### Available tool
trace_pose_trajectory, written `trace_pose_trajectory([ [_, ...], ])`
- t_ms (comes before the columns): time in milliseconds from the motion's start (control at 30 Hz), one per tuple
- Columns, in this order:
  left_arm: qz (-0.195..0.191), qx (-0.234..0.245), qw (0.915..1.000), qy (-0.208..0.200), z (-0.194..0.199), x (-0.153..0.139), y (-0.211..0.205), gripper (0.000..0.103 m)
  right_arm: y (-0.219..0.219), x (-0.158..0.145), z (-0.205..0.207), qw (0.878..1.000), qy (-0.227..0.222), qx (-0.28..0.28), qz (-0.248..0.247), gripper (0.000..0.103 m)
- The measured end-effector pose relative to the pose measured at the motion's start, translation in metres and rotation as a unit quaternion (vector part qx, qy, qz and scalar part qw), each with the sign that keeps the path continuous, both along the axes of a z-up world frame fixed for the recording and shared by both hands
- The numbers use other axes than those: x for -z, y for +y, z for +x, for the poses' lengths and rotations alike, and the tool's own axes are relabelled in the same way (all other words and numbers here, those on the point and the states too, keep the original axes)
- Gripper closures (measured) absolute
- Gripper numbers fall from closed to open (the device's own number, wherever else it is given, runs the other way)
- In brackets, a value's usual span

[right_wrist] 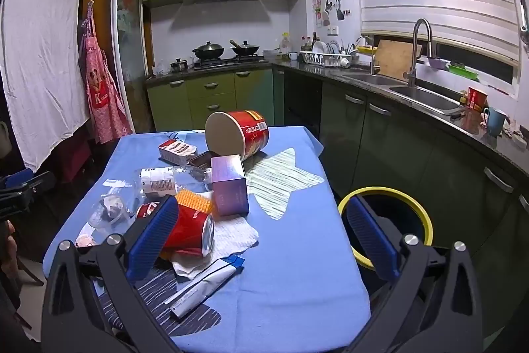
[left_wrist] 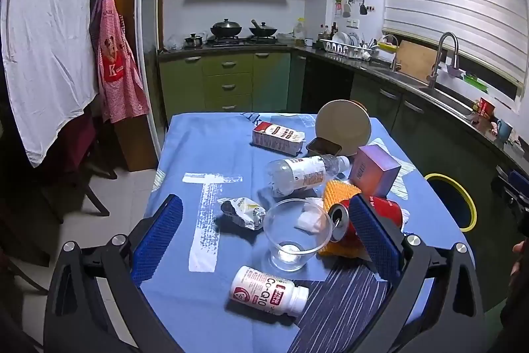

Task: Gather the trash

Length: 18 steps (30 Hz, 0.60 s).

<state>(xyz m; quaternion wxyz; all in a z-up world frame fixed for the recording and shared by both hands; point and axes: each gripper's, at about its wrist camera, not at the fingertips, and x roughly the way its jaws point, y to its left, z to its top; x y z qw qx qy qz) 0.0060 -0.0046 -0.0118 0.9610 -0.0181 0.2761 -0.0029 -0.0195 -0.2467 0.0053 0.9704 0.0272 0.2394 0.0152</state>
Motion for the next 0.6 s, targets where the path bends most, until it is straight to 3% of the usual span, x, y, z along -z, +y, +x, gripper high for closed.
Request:
trace_pose_trajectory([
  [600, -0.002, -0.002, 1.0000, 0.007, 0.0002, 0.0020, 0.0022, 0.004, -0.0016, 0.0004, 0.0010, 1.000, 0.006, -0.001, 0.006, 0.006],
])
